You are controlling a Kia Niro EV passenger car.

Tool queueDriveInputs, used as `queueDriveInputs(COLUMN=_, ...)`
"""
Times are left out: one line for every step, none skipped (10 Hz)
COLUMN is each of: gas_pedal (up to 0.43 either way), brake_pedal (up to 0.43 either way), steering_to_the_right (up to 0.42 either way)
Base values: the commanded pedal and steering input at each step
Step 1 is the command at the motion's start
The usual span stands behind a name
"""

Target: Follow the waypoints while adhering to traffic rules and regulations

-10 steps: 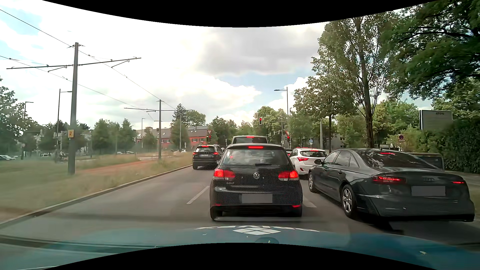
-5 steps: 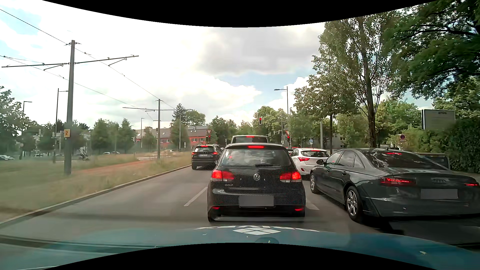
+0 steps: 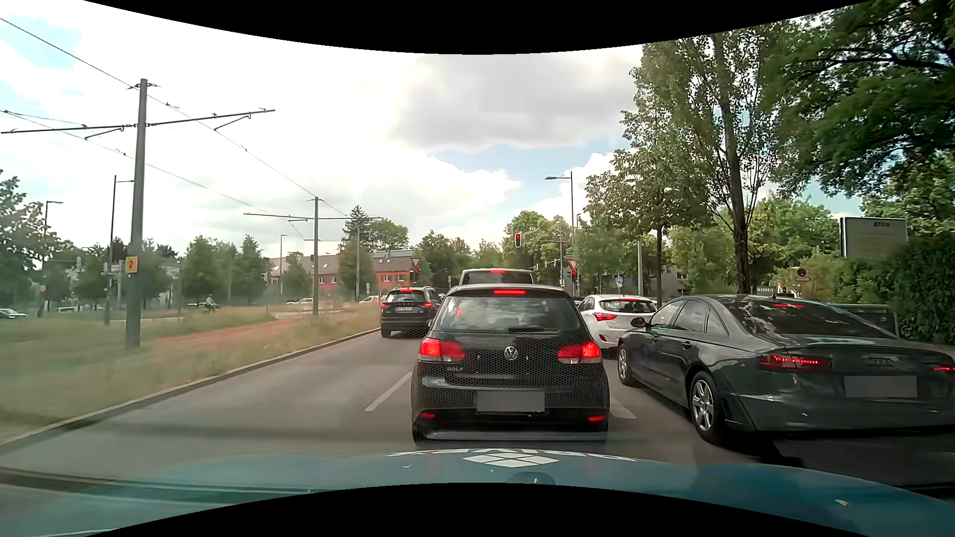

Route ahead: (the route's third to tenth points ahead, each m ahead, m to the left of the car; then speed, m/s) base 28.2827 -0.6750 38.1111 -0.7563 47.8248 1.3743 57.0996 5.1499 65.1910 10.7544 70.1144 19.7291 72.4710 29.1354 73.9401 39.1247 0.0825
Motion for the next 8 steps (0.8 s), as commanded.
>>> queueDriveInputs(gas_pedal=0.0, brake_pedal=0.195, steering_to_the_right=0.011)
queueDriveInputs(gas_pedal=0.0, brake_pedal=0.207, steering_to_the_right=0.011)
queueDriveInputs(gas_pedal=0.0, brake_pedal=0.213, steering_to_the_right=0.011)
queueDriveInputs(gas_pedal=0.0, brake_pedal=0.226, steering_to_the_right=0.011)
queueDriveInputs(gas_pedal=0.0, brake_pedal=0.226, steering_to_the_right=0.011)
queueDriveInputs(gas_pedal=0.0, brake_pedal=0.244, steering_to_the_right=0.011)
queueDriveInputs(gas_pedal=0.0, brake_pedal=0.244, steering_to_the_right=0.011)
queueDriveInputs(gas_pedal=0.0, brake_pedal=0.244, steering_to_the_right=0.011)
